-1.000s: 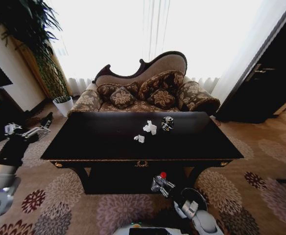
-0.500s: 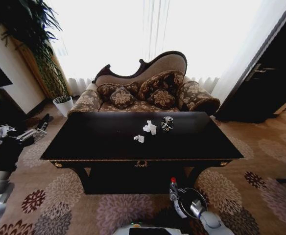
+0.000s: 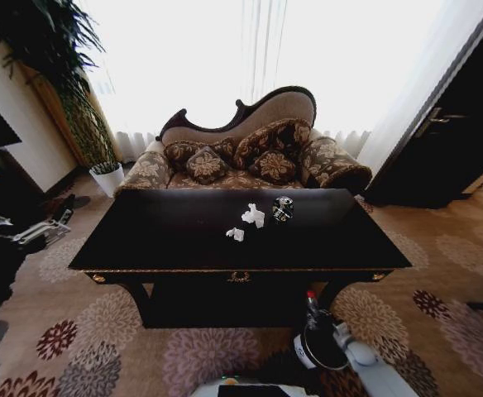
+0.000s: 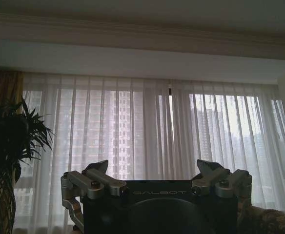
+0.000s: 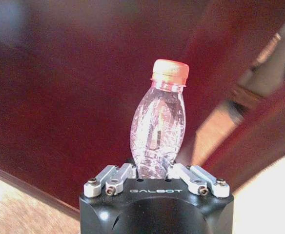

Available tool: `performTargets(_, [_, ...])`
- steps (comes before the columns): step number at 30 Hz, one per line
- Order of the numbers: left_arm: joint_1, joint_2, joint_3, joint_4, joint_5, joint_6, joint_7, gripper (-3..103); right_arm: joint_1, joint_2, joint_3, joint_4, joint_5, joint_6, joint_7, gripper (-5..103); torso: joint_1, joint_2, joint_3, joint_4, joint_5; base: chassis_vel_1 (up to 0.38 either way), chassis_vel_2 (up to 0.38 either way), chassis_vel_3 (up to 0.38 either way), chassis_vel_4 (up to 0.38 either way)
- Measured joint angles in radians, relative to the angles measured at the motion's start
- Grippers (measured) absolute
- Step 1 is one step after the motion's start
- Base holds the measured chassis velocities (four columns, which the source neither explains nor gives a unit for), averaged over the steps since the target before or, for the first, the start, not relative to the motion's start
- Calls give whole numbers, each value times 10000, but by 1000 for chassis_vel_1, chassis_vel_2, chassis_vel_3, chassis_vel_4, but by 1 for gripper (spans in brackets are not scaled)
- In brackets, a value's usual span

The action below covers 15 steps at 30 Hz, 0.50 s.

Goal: Move to the front of the table and place the trash on the table into the trash bin.

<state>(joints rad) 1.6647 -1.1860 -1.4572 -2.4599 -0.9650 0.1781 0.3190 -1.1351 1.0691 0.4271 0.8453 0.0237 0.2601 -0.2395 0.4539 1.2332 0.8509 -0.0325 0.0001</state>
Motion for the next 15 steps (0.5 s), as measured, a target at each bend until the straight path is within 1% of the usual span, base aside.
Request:
performTargets(4, [31, -109, 91, -83, 25, 20, 0, 100, -121, -65, 261, -100, -315, -311, 250, 22, 0, 0, -1, 1, -4, 0, 0, 0, 0])
performTargets(7, [-35, -131, 212, -84, 64, 35, 0, 100, -311, -30, 355, -28, -330, -351, 260, 22, -1, 0, 0, -1, -3, 0, 0, 0, 0])
performTargets(10, [-186, -177, 454, -34, 187, 51, 2, 100, -680, 160, 526, 123, -465, -412, 270, 22, -1, 1, -1, -1, 1, 0, 0, 0, 0])
performTargets(15, [-349, -215, 672, 58, 269, 52, 28, 100, -1078, 313, 687, 218, -578, -409, 284, 22, -1, 1, -1, -2, -3, 0, 0, 0, 0])
